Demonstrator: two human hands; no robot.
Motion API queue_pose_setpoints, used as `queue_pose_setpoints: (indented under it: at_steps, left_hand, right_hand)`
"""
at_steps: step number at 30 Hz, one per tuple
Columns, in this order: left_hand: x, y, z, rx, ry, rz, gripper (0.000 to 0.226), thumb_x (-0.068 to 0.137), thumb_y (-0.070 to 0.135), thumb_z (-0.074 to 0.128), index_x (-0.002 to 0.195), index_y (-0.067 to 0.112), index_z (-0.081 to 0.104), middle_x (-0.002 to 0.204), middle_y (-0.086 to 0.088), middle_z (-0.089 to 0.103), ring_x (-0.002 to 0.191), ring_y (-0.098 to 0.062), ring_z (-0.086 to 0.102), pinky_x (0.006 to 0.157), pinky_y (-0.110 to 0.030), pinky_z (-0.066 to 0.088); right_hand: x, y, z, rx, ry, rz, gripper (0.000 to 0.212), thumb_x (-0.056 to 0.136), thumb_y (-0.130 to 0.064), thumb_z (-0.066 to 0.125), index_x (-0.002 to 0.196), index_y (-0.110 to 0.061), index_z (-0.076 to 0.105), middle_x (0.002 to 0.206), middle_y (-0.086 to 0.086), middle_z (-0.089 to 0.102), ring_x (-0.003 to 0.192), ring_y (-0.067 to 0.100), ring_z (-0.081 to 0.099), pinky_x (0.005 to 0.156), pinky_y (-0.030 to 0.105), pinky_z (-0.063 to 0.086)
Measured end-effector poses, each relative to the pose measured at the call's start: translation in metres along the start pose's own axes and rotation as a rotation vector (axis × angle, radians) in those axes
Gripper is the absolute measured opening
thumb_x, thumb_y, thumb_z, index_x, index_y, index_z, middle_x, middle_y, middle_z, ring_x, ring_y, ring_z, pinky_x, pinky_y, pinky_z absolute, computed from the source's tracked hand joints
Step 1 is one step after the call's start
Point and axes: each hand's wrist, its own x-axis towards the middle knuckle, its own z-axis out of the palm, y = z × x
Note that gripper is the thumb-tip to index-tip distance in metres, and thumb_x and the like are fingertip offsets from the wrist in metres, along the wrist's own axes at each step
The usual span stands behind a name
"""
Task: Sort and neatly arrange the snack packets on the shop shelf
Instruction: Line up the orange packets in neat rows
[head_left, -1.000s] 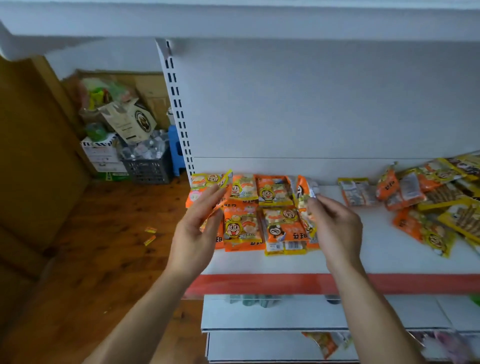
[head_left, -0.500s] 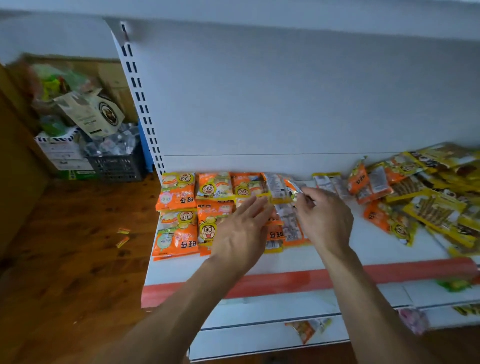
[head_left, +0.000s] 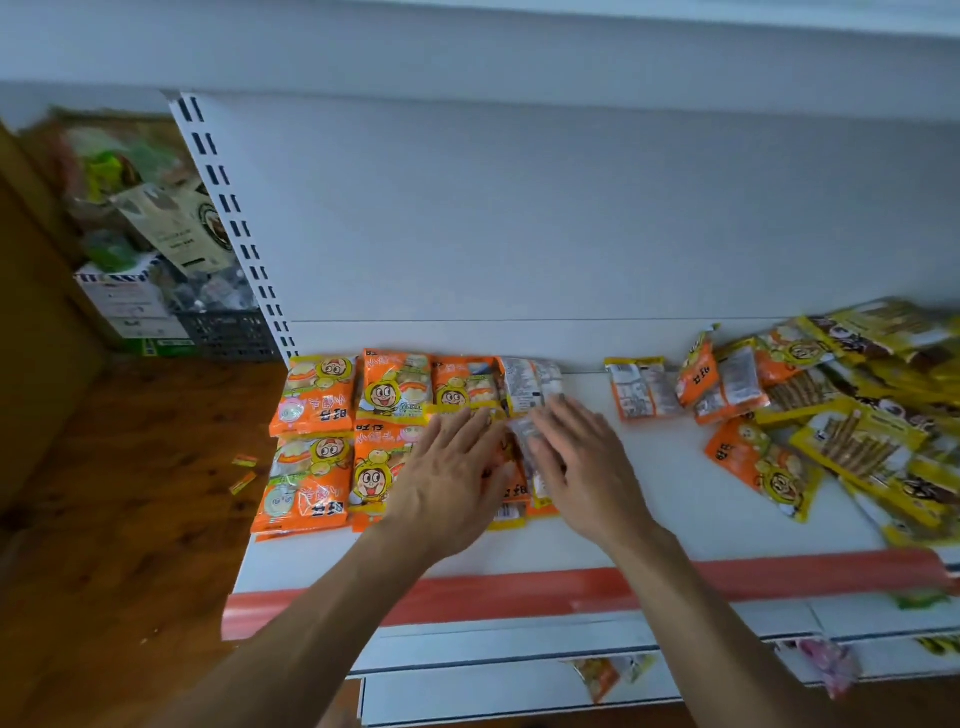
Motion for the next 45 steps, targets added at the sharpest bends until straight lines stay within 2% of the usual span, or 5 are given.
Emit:
queue_pose_setpoints:
  at_steps: [5, 11, 17, 29, 45]
  left_hand:
    - [-0.007, 0.004, 0.005, -0.037, 0.029, -0.010, 0.060, 0.102, 0.046, 0.028, 0.152, 0.013, 0.029, 0.160, -0.005, 0.023, 0.150, -0.021, 0.012, 0.123, -0.041, 0.007]
    - [-0.007, 0.004, 0.006, 0.062, -0.069, -0.024, 0.064, 0.101, 0.050, 0.016, 0.155, 0.018, 0.005, 0.163, 0.000, -0.001, 0.150, -0.016, -0.008, 0.122, -0.036, -0.002]
    - [-0.002, 0.001, 0.003, 0.037, -0.083, -0.013, 0.063, 0.102, 0.050, 0.023, 0.155, 0.017, 0.015, 0.163, -0.001, 0.009, 0.151, -0.016, -0.001, 0.123, -0.035, -0.003]
    - [0.022, 0.014, -0.044, 0.046, -0.084, 0.023, 0.047, 0.096, 0.054, 0.040, 0.125, 0.023, 0.061, 0.127, 0.002, 0.063, 0.119, -0.021, 0.056, 0.100, -0.033, 0.039]
    - [0.099, 0.118, 0.005, -0.062, -0.186, 0.116, 0.051, 0.093, 0.057, 0.047, 0.139, 0.035, 0.048, 0.145, 0.011, 0.049, 0.131, -0.016, 0.047, 0.104, -0.032, 0.037]
  right_hand:
    - [0.000, -0.008, 0.007, -0.085, 0.090, 0.132, 0.048, 0.101, -0.043, 0.040, 0.142, -0.020, 0.051, 0.150, 0.004, 0.045, 0.133, 0.028, 0.042, 0.098, 0.043, 0.040]
    - [0.009, -0.010, 0.019, -0.116, -0.073, 0.183, 0.057, 0.102, -0.049, 0.017, 0.155, -0.029, 0.020, 0.164, -0.003, 0.013, 0.151, 0.021, 0.005, 0.120, 0.049, 0.006]
    - [0.011, -0.009, 0.017, -0.068, -0.115, 0.175, 0.056, 0.102, -0.050, 0.016, 0.155, -0.029, 0.018, 0.164, -0.003, 0.011, 0.151, 0.020, 0.001, 0.121, 0.050, 0.005]
    - [0.020, -0.009, -0.035, -0.025, -0.066, 0.291, 0.035, 0.094, -0.044, 0.051, 0.121, -0.023, 0.059, 0.118, 0.003, 0.059, 0.115, 0.029, 0.050, 0.083, 0.036, 0.043]
    - [-0.053, 0.126, -0.052, -0.116, 0.064, 0.490, 0.056, 0.095, -0.041, 0.053, 0.145, -0.020, 0.040, 0.151, 0.007, 0.036, 0.142, 0.028, 0.025, 0.116, 0.042, 0.021]
